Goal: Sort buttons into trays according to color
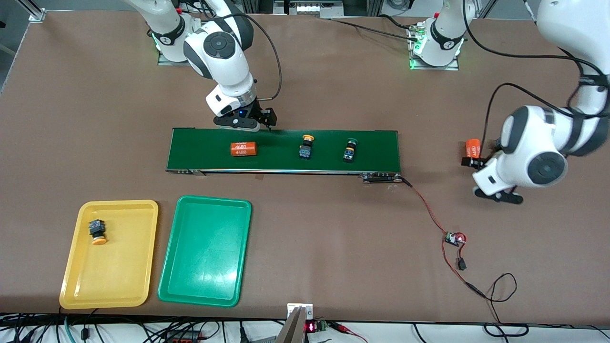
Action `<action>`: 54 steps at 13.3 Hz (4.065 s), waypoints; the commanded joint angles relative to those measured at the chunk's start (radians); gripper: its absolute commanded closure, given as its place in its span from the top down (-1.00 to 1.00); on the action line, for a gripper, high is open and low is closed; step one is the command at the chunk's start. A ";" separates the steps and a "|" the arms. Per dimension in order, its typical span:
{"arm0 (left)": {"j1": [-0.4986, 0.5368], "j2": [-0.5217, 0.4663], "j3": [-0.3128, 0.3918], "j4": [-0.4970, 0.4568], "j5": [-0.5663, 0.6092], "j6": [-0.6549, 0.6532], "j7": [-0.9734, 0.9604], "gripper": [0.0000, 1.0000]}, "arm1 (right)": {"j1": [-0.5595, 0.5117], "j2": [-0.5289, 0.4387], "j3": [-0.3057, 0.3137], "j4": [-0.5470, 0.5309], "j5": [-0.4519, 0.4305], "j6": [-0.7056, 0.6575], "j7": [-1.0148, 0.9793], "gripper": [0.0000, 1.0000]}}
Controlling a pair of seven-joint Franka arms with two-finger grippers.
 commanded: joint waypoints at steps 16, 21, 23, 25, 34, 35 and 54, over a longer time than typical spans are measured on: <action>-0.060 -0.048 0.107 -0.271 -0.076 0.447 0.085 -0.76 | 0.044 0.162 -0.055 0.160 -0.095 -0.016 0.014 1.00; -0.059 -0.047 -0.159 0.085 -0.080 -0.137 0.101 -0.72 | 0.055 0.179 -0.055 0.238 -0.095 -0.162 0.023 1.00; -0.054 -0.051 -0.242 0.098 -0.080 -0.158 0.109 -0.74 | 0.067 0.202 -0.056 0.255 -0.095 -0.162 0.026 1.00; -0.057 -0.040 -0.274 0.096 -0.089 -0.138 0.255 -0.74 | 0.078 0.229 -0.056 0.278 -0.100 -0.160 0.043 1.00; -0.134 0.053 -0.372 0.016 -0.128 0.305 0.980 -0.83 | 0.104 0.306 -0.079 0.311 -0.133 -0.149 0.063 1.00; -0.134 0.061 -0.372 -0.007 -0.126 0.342 1.011 -0.82 | 0.104 0.312 -0.081 0.311 -0.133 -0.148 0.063 1.00; -0.070 -0.068 0.011 -0.027 -0.140 0.142 0.578 1.00 | -0.184 0.312 -0.263 0.597 -0.123 -0.401 -0.677 -0.69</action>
